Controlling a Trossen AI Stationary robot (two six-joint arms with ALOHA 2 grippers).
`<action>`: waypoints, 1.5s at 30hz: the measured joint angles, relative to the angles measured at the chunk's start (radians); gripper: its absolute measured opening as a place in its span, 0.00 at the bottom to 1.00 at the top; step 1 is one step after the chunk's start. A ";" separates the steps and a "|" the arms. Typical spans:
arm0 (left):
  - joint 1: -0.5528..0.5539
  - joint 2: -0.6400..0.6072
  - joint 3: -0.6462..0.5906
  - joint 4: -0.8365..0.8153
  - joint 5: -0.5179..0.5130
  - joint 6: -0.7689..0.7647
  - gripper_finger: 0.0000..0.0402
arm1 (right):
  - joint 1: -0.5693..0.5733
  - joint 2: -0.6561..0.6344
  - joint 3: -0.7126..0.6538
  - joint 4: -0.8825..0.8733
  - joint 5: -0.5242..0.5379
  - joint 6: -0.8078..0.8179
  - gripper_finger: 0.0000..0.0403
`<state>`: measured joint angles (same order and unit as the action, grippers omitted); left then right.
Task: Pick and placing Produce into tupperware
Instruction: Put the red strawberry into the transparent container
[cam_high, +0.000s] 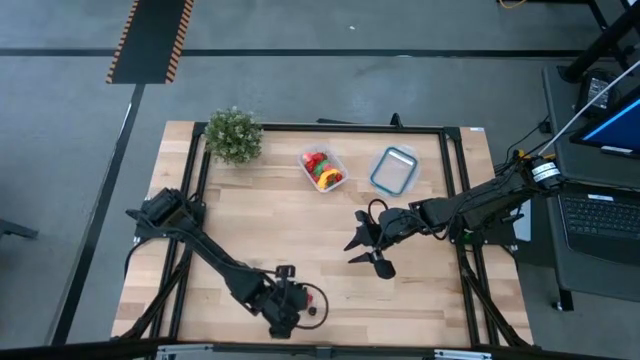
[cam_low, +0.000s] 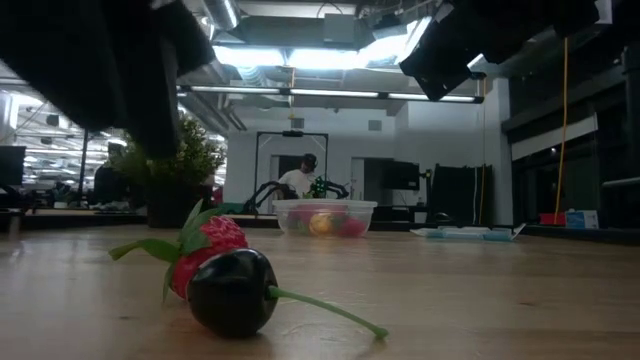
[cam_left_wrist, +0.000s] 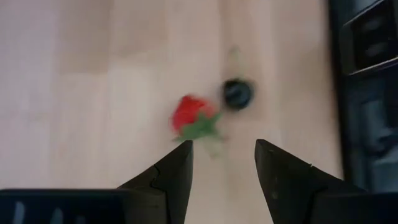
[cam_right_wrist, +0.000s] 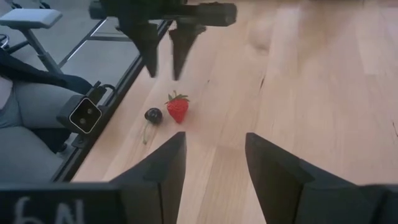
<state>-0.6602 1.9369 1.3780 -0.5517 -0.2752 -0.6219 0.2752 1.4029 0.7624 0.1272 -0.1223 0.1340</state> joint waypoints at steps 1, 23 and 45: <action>0.006 0.008 0.015 -0.034 0.000 -0.001 0.41 | 0.000 0.000 0.000 0.000 0.000 0.004 0.41; 0.045 0.102 0.026 -0.027 0.068 -0.052 0.41 | 0.003 0.000 0.000 -0.060 0.000 0.020 0.41; 0.084 0.148 0.031 -0.018 0.121 -0.048 0.37 | 0.003 0.000 0.000 -0.063 0.000 0.020 0.41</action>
<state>-0.5766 2.0844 1.4091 -0.5694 -0.1545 -0.6695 0.2787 1.4033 0.7624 0.0646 -0.1223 0.1539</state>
